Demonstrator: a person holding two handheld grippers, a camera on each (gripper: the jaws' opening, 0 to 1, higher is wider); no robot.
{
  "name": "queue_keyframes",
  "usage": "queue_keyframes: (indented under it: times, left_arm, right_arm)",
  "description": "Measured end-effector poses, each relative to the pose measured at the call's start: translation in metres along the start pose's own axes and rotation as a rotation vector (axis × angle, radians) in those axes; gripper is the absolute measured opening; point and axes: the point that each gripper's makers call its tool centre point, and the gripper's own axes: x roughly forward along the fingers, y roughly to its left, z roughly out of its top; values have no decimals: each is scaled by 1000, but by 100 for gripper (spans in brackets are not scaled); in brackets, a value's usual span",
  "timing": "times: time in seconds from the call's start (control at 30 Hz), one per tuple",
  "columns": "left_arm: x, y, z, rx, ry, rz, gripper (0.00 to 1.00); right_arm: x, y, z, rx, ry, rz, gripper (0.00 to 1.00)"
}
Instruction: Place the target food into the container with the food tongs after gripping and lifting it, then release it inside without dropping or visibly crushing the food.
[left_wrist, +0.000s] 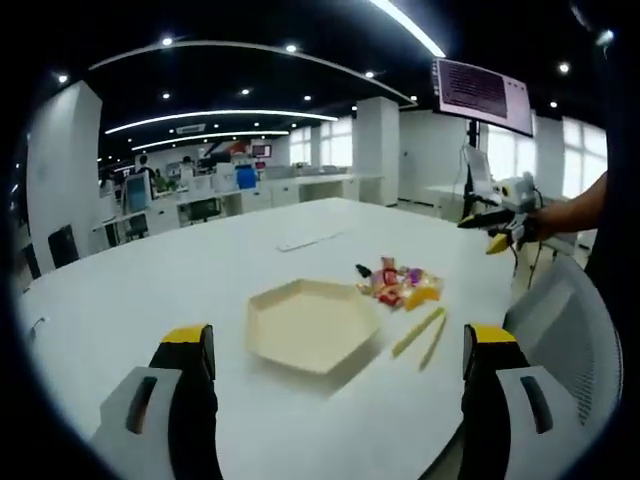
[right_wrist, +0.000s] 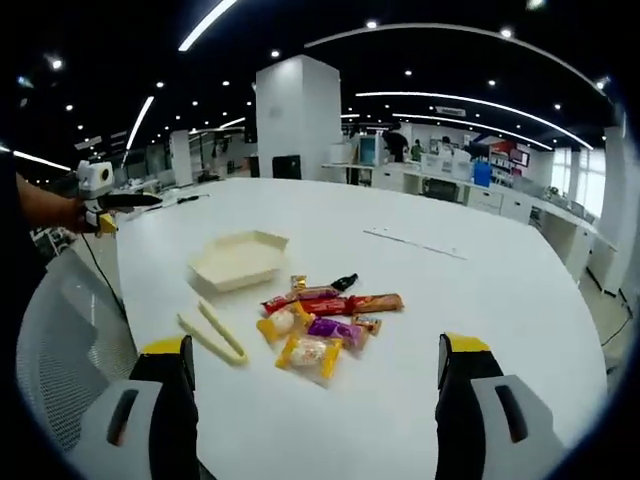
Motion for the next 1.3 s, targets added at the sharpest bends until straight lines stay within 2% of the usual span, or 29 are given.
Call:
queue_keyframes:
  times: [0.1,0.2,0.73,1.1,1.2,1.3]
  left_arm:
    - [4,6,3,-4,-14,4,100]
    - [8,13,-1,-6,-8,4,100]
    - [14,10,-16,22,34,-4,100]
    - [12,11,-17,7,33,8,100]
    - [12,10,-17,8,33,5,100]
    - [13,10,-15,9,30,1,100]
  right_arm:
    - [0,-1,0,-8,-1,-3,100]
    - [0,-2,1,-9,0,-6,100]
    - [-1,-1,-1,-25,15,10,100]
    - [2,-4,-1,-44,29,22,100]
    - [2,-3,0,-49,30,33,95]
    - [3,-2,0,-52,29,33,95]
